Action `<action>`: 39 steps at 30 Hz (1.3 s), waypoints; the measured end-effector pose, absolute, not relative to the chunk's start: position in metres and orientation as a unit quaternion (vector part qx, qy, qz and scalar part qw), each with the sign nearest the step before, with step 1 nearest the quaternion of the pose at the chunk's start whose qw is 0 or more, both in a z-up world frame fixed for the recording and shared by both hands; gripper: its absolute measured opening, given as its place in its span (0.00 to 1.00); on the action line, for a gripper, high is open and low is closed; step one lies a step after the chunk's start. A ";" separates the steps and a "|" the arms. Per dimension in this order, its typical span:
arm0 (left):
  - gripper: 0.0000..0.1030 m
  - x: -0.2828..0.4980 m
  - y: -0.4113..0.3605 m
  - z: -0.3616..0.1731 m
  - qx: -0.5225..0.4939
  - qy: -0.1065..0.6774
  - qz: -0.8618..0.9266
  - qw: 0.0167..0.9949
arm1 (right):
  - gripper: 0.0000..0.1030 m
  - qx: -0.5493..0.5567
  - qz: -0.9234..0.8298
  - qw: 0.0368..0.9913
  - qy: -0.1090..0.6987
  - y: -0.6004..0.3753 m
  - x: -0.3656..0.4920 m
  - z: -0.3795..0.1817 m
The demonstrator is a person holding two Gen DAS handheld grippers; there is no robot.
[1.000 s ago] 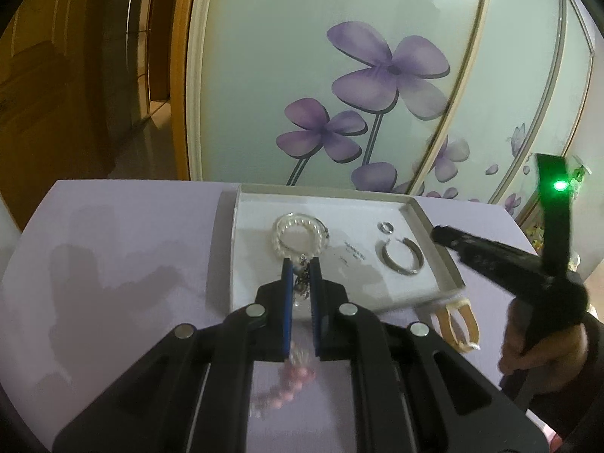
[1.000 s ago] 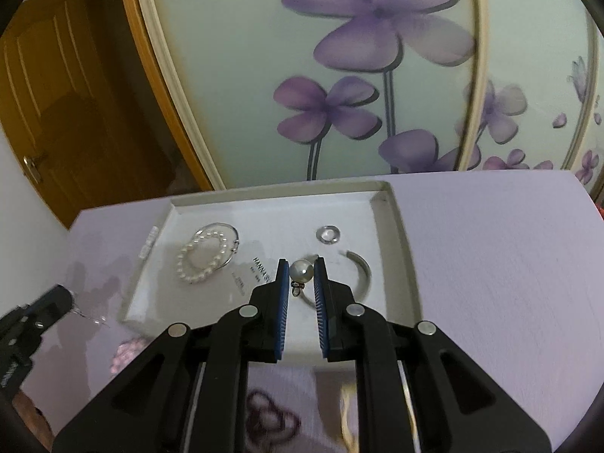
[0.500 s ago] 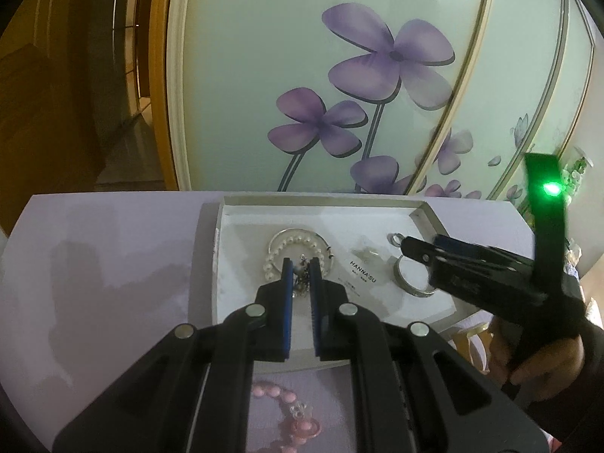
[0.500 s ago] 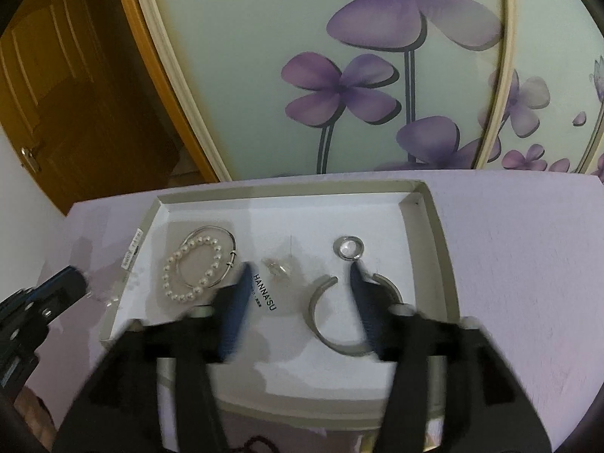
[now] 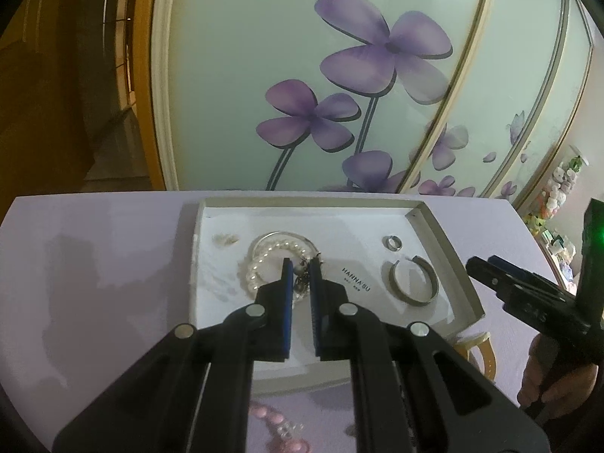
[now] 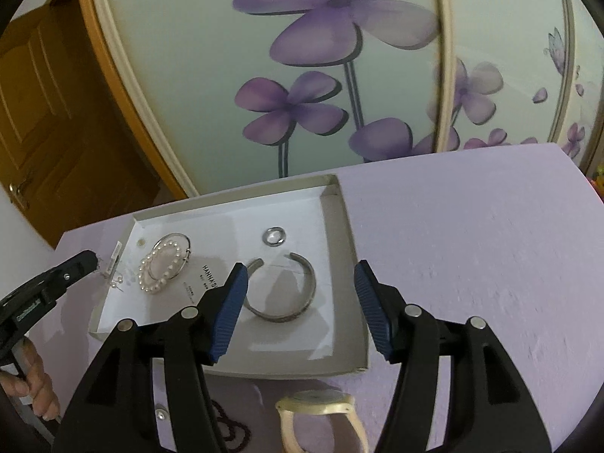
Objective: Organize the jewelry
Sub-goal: 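Carry the pearl earring and earring cluster into the tray and open both tools, then move both tools back toward the dark red necklace and pink bracelet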
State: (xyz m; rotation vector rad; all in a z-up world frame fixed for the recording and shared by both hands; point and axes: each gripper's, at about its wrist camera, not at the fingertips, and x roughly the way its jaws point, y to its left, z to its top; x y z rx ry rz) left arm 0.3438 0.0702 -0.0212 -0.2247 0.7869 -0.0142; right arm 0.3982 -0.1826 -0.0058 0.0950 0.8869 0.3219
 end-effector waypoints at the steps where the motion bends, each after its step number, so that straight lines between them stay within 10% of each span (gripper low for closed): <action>1: 0.08 0.346 0.069 -0.023 -0.109 0.384 -0.008 0.917 | 0.59 0.048 0.154 0.890 0.427 -0.184 0.398 -0.006; 17: 0.09 0.404 0.030 -0.036 -0.104 0.403 -0.054 0.907 | 0.61 0.060 0.142 0.889 0.431 -0.197 0.394 -0.015; 19: 0.22 0.407 0.026 -0.034 -0.107 0.401 -0.057 0.908 | 0.61 0.061 0.139 0.889 0.432 -0.199 0.393 -0.015; 21: 0.56 0.406 0.026 -0.029 -0.117 0.394 -0.057 0.910 | 0.61 0.063 0.136 0.890 0.432 -0.202 0.391 -0.015; 39: 0.94 0.268 0.104 -0.004 -0.112 0.327 0.079 0.935 | 0.62 0.087 0.133 0.894 0.419 -0.218 0.341 -0.007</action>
